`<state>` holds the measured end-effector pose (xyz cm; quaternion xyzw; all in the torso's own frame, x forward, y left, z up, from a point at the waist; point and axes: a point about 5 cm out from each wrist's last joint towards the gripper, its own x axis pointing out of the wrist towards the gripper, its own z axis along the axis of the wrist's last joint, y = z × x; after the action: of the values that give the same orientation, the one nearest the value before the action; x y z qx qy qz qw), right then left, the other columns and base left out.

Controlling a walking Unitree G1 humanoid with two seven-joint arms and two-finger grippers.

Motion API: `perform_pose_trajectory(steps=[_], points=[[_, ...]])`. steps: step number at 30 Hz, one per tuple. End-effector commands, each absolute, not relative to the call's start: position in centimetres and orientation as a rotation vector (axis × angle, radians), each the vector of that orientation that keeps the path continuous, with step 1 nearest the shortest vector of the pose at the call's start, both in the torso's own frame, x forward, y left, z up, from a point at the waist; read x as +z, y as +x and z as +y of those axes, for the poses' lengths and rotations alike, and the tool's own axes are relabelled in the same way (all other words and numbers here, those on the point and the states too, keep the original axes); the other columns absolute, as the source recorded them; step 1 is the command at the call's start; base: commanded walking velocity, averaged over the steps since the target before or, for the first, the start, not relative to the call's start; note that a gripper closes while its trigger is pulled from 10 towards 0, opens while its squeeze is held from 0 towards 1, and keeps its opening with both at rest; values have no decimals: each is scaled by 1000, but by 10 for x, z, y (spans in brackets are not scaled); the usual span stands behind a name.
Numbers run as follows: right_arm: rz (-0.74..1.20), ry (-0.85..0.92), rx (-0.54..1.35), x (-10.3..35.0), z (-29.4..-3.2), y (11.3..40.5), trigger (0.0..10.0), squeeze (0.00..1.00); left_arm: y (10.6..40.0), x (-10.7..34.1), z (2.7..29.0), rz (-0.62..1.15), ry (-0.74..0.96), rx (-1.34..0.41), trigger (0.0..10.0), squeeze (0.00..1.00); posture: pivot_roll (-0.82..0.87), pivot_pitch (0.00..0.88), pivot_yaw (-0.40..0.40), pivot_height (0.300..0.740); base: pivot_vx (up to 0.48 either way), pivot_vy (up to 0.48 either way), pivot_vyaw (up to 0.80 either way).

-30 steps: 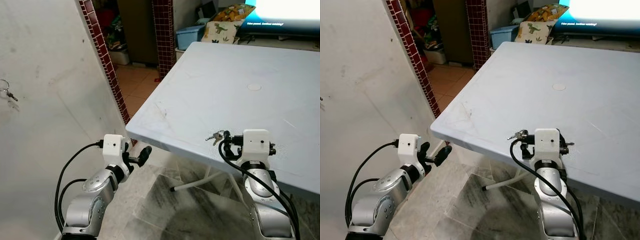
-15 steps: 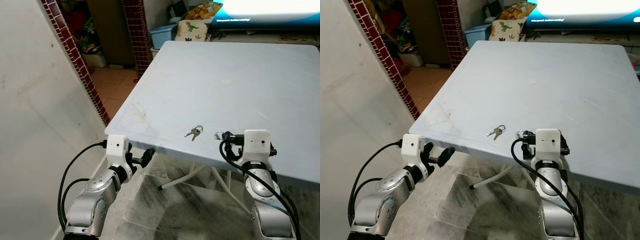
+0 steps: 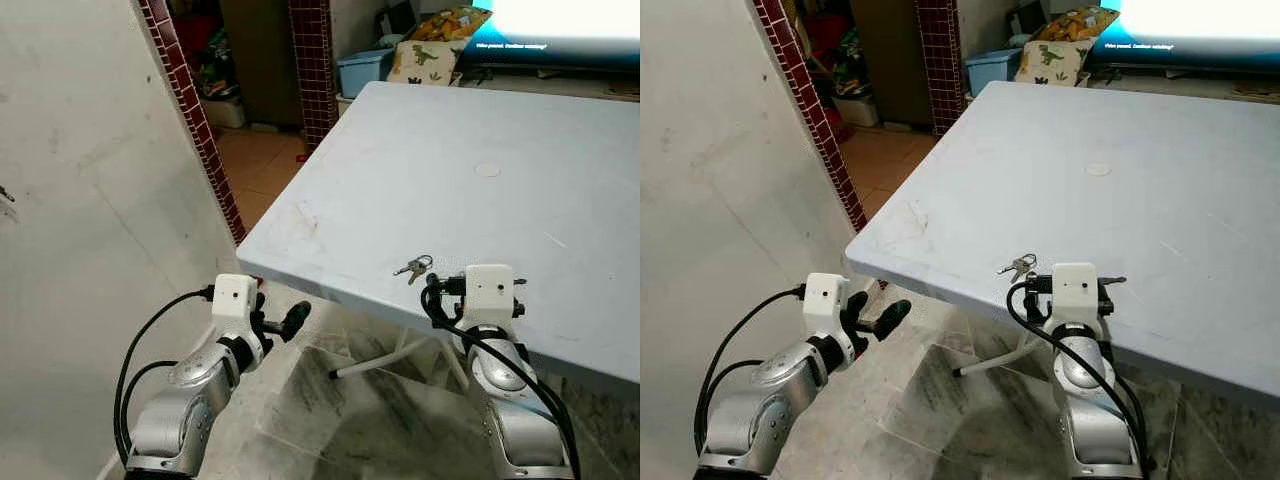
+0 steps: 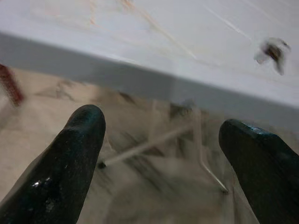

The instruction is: Hang keys on a hook

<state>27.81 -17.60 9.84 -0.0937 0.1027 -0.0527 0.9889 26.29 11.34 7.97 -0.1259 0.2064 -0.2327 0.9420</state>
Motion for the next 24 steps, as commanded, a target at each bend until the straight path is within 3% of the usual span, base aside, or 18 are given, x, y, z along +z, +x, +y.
perform_pose_trajectory(steps=[1,24], points=[[217,-192,-97,97,-177,281,10000,0,258,79,111,443,-260,-529,10000,0,-65,4,143,740,0,0,0],[235,-364,39,89,-205,295,10000,0,254,79,107,457,-210,-616,10000,0,-55,0,144,740,0,0,0]])
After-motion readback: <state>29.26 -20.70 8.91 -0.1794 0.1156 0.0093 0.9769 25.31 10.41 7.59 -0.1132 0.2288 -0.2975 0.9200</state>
